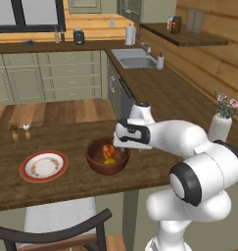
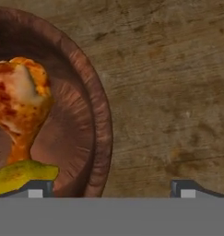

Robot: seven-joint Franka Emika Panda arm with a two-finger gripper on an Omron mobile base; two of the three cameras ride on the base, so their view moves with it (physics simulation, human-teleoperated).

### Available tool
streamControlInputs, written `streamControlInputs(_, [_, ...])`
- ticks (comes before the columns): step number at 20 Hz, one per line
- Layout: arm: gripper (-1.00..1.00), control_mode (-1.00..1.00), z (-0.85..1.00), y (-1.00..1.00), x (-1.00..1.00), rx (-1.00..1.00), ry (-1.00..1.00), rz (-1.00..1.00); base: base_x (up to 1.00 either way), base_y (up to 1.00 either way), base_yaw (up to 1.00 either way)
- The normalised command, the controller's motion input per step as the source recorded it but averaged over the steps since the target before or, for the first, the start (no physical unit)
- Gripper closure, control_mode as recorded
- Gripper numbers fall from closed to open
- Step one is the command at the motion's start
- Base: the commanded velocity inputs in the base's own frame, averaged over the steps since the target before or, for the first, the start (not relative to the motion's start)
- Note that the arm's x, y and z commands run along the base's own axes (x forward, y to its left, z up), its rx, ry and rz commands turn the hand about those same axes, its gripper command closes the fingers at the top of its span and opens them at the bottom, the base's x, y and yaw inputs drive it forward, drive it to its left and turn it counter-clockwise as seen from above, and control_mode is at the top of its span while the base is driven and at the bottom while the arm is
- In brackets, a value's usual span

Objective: Pick the chicken drumstick and lemon from their plates and place them in the bowl. Then put the bowl in the fridge.

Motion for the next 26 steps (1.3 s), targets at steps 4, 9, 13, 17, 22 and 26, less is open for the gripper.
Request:
streamControlInputs(4, [-1.0,-1.0,-0.19,0.0,0.13,0.0,0.01,0.0,0.0,0.0,0.0])
streamControlInputs(9, [-1.0,-1.0,-0.21,0.07,0.2,0.0,0.03,0.0,0.0,0.0,0.0])
streamControlInputs(13, [-1.0,-1.0,-0.25,0.17,0.1,0.0,0.03,0.0,0.0,0.0,0.0])
streamControlInputs(17, [-1.0,-1.0,-0.26,0.11,0.02,0.0,0.02,0.0,0.0,0.0,0.0])
streamControlInputs(22, [-1.0,-1.0,-0.15,0.0,0.0,0.0,0.0,0.0,0.0,0.0,0.0])
streamControlInputs(26, [1.0,-1.0,-0.14,0.0,0.0,0.0,0.0,0.0,0.0,0.0,0.0])
